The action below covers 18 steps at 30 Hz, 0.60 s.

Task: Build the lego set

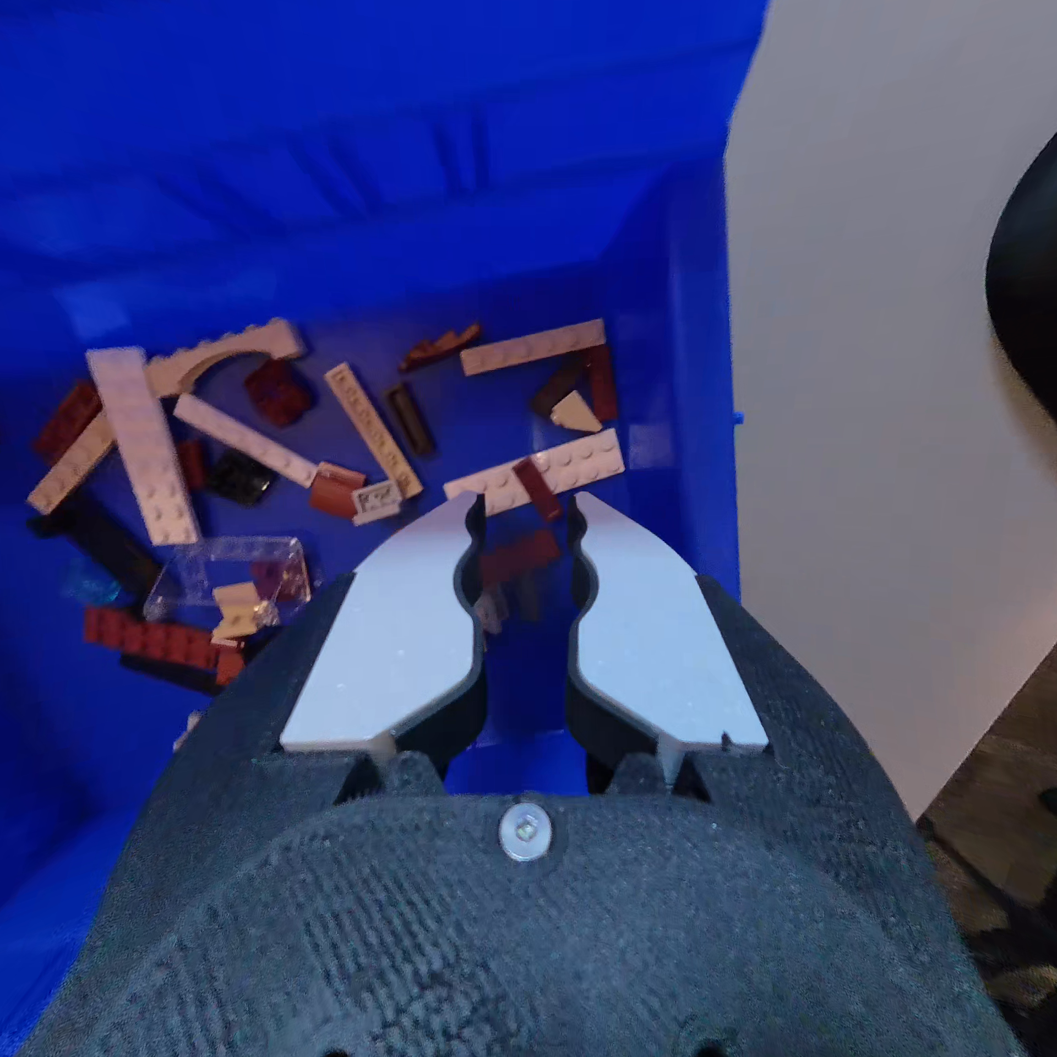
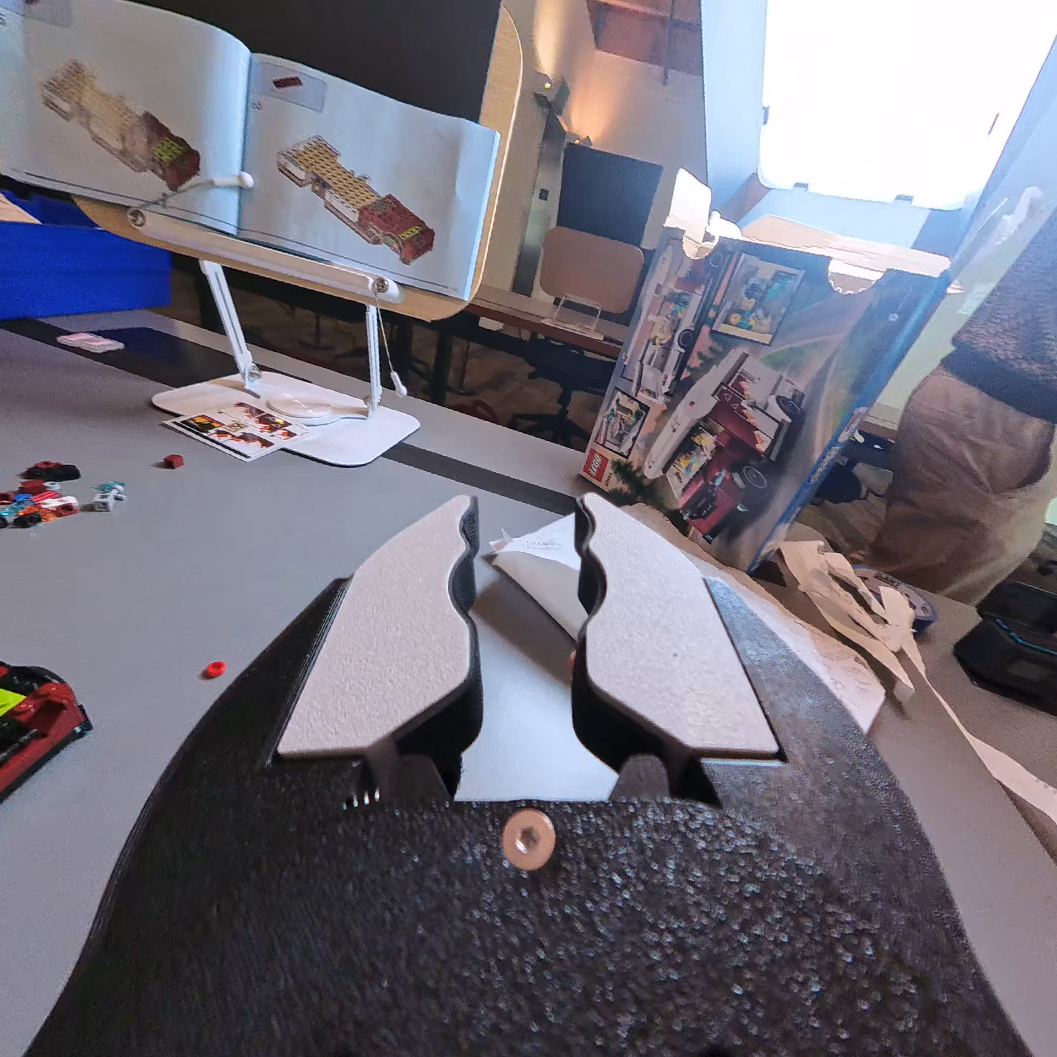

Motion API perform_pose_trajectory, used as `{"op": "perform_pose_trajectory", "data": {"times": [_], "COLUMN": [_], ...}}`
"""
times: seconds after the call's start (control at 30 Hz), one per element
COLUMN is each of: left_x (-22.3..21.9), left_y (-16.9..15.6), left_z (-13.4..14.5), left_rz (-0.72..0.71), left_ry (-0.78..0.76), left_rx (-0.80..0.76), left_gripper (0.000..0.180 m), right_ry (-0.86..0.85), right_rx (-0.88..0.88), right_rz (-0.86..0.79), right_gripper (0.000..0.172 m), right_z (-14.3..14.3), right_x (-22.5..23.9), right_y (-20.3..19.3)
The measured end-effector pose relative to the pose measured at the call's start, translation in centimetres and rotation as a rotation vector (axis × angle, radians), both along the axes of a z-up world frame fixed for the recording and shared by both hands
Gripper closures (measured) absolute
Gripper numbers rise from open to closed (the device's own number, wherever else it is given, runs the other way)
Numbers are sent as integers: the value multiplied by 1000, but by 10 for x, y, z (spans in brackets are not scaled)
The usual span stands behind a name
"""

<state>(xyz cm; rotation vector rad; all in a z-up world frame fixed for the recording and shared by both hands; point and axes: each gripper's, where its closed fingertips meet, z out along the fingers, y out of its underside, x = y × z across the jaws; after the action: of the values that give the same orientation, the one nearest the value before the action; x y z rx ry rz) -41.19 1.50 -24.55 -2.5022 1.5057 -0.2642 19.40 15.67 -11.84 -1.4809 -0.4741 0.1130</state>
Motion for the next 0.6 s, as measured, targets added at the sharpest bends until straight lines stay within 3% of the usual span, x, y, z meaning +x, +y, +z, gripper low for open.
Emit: {"op": "perform_pose_trajectory", "data": {"times": [0.13, 0.23, 0.33, 0.6], "left_x": [8, 5, -18, -40], "left_y": [0, 6, 24, 37], "left_z": [-15, -14, -11, 14], "left_rz": [-73, -109, -76, 9], "left_ry": [49, 90, 169, 114], "left_rx": [11, 57, 139, 214], "left_gripper": [154, 171, 171, 160], "right_ry": [-20, -27, -32, -34], "right_rx": [-16, -27, -43, -58], "right_rz": [-44, -62, -78, -86], "right_gripper": [140, 140, 140, 140], "right_z": [-4, -6, -9, -12], "right_x": [4, 6, 9, 9], "right_y": [3, 4, 6, 11]}}
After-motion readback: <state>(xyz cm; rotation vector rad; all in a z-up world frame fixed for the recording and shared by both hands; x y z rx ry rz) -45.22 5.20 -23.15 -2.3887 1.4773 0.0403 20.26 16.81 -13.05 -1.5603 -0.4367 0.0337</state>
